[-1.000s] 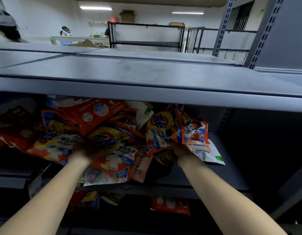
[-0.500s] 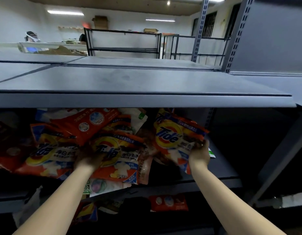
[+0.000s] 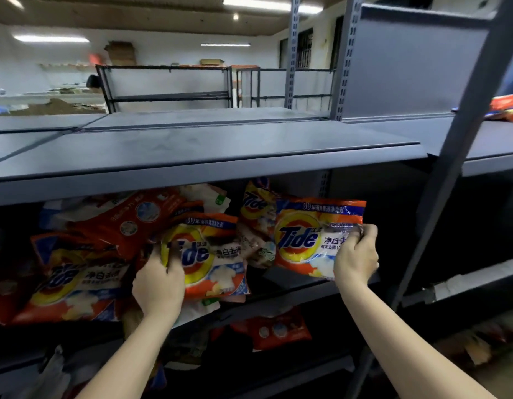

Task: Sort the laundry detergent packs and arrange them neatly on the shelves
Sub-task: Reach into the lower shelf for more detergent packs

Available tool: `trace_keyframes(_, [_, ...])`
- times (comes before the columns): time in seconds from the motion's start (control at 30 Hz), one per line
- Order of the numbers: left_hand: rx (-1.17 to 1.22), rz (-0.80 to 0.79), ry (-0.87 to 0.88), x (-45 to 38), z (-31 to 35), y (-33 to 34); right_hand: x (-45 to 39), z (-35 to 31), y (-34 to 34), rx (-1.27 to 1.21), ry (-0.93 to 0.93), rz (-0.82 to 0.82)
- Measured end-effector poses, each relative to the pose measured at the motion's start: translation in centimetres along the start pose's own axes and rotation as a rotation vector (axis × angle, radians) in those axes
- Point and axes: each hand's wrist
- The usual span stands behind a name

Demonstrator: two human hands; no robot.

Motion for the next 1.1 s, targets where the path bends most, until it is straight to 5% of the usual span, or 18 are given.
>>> trace_keyframes(0.47, [0.438, -0.237, 0.270, 10.3, 12.9, 4.8, -3.2, 4.9, -19.1, 0.058, -0.115, 0.504])
trace_keyframes(0.9, [0.764, -0.305, 0.273, 19.5, 27.4, 13.5, -13.7, 12.8, -32.3, 0.061, -0.037, 0.700])
trace_keyframes(1.1, [0.802, -0.205, 0.250, 24.3, 35.7, 20.4, -22.7, 16.7, -37.1, 0.048, -0.071, 0.699])
Point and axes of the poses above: each hand's wrist, its own x-axis away from the middle knuckle, its own y-axis out of the palm, z = x × y, and after that the axes turned 12 degrees about x, right-handed
